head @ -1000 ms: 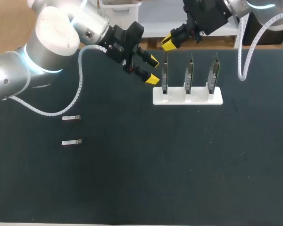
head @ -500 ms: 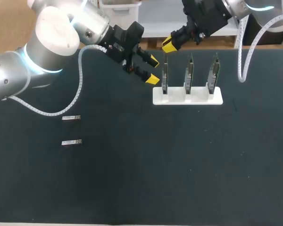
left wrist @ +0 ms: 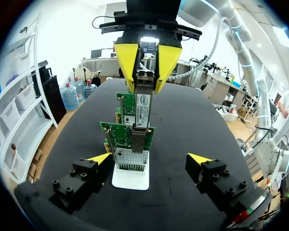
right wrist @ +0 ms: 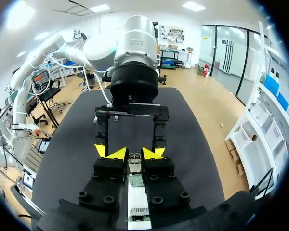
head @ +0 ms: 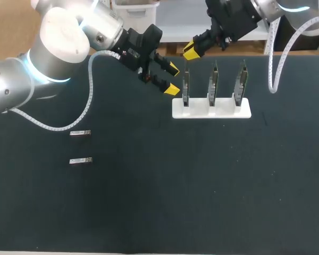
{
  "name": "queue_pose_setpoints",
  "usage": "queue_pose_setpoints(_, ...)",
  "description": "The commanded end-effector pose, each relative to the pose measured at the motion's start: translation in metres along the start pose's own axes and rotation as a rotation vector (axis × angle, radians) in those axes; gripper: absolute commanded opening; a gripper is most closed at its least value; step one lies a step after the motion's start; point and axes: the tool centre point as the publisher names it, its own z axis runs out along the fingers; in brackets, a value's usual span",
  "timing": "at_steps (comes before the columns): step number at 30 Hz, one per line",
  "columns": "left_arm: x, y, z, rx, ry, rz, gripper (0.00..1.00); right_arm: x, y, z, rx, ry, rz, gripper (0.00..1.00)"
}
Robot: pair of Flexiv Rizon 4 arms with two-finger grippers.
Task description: Pick up the optical module with the left hand, and insert it into the network port with the right hand.
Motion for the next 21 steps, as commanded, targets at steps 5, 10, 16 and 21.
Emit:
queue_pose_setpoints(5, -0.0005, 0.0000, -0.0002, -0.001, 0.003, -0.001, 1.00, -0.0052, -0.0031, -0.0036, -0.018, -0.009, 0.011, 0.00)
queue_pose_setpoints(10, -0.0005, 0.0000, -0.0002, -0.001, 0.003, -0.001, 1.00, -0.0045, -0.0035, -0.0026, -0.021, 0.004, 0.015, 0.00)
queue_pose_setpoints(16, -0.0005, 0.0000, -0.0002, -0.001, 0.003, -0.001, 1.00, -0.0044, -0.0039, -0.0024, -0.018, 0.007, 0.019, 0.00)
queue_pose_setpoints(21, -0.0005, 0.0000, -0.0002, -0.001, 0.003, -0.001, 1.00, -0.0042, -0.0054, -0.0015, -0.012, 0.006, 0.020, 0.00)
